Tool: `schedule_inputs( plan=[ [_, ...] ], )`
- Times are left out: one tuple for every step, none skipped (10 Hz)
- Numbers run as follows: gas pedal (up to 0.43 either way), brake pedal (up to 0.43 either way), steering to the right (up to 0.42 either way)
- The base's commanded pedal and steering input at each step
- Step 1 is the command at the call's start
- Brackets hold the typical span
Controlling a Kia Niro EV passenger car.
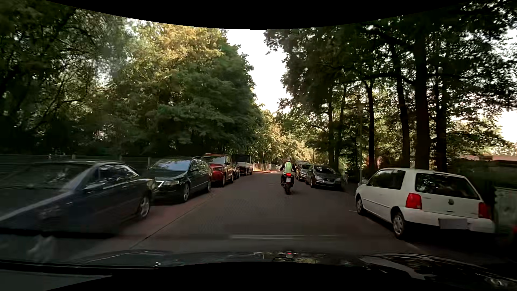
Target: Follow the waypoints while adhering to traffic rules and regulations
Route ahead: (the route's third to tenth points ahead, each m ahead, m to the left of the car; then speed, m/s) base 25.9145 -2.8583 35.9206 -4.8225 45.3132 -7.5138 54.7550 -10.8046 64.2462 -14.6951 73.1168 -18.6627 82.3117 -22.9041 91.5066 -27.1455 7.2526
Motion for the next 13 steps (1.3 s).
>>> schedule_inputs(
  plan=[
    [0.138,0.0,0.028],
    [0.13,0.0,0.028],
    [0.13,0.0,0.028],
    [0.11,0.0,0.028],
    [0.079,0.0,0.028],
    [0.079,0.0,0.027],
    [0.079,0.0,0.025],
    [0.079,0.0,0.021],
    [0.079,0.0,0.019],
    [0.079,0.0,0.016],
    [0.079,0.0,0.015],
    [0.079,0.0,0.012],
    [0.098,0.0,0.011]
  ],
)
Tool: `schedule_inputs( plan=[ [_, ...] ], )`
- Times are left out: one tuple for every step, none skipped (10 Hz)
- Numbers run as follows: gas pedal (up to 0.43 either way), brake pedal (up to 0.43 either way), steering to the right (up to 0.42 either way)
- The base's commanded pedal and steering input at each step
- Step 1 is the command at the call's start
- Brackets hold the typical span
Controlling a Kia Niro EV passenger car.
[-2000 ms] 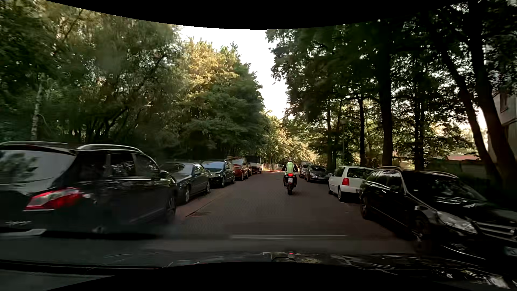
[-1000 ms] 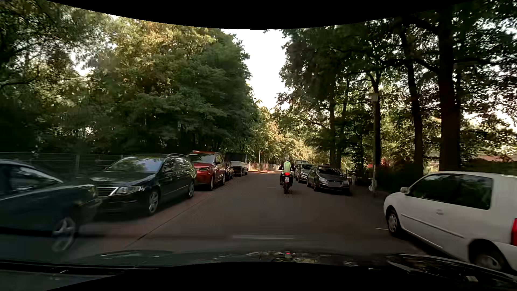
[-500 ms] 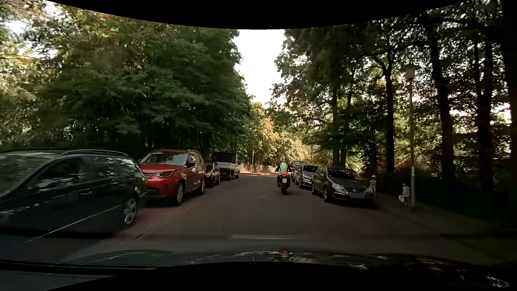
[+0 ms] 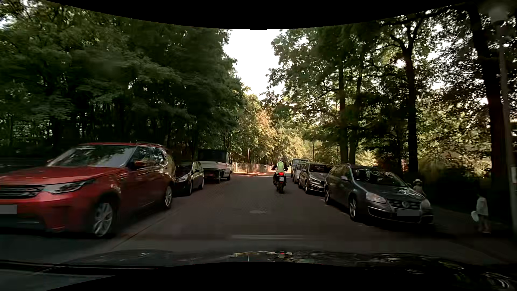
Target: Follow the waypoints while adhering to traffic rules and regulations
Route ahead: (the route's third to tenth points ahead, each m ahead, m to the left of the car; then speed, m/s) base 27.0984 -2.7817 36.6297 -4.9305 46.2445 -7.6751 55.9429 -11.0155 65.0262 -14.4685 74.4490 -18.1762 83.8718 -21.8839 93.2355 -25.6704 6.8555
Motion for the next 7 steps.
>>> schedule_inputs(
  plan=[
    [0.118,0.0,0.01],
    [0.118,0.0,0.01],
    [0.118,0.0,0.01],
    [0.118,0.0,0.01],
    [0.118,0.0,0.01],
    [0.118,0.0,0.009],
    [0.118,0.0,0.009]
  ],
)
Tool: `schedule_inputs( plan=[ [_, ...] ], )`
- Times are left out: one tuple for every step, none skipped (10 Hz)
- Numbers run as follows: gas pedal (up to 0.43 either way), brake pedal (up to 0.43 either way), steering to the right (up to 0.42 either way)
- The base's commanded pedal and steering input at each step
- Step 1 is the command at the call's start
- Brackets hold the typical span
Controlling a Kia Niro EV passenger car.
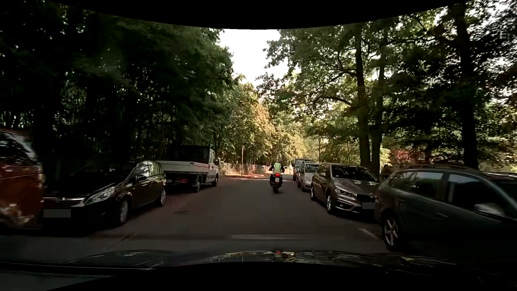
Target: Follow the waypoints while adhering to traffic rules and regulations
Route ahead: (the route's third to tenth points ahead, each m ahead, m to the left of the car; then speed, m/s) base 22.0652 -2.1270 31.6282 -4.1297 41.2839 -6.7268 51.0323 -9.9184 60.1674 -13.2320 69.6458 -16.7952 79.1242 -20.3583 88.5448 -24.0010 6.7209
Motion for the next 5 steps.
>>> schedule_inputs(
  plan=[
    [0.118,0.0,0.009],
    [0.118,0.0,0.009],
    [0.118,0.0,0.009],
    [0.13,0.0,0.01],
    [0.13,0.0,0.01]
  ],
)
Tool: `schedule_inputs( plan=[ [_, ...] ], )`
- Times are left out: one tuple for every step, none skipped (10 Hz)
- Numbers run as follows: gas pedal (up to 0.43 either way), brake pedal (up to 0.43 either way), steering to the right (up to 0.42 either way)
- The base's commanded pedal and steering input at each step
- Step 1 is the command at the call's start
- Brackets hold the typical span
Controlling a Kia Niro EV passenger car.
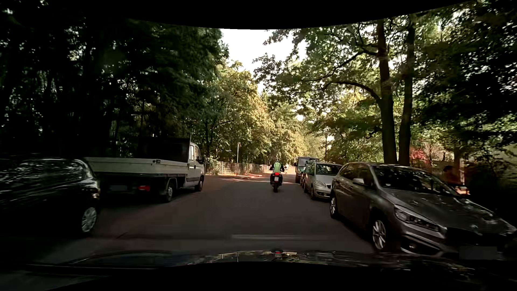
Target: Follow the waypoints while adhering to traffic rules and regulations
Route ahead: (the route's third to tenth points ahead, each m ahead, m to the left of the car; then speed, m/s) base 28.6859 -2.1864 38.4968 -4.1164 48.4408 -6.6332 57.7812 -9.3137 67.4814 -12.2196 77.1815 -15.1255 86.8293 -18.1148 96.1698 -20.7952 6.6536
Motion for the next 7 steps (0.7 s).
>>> schedule_inputs(
  plan=[
    [0.13,0.0,0.01],
    [0.13,0.0,0.01],
    [0.13,0.0,0.01],
    [0.13,0.0,0.01],
    [0.13,0.0,0.01],
    [0.13,0.0,0.01],
    [0.13,0.0,0.01]
  ],
)
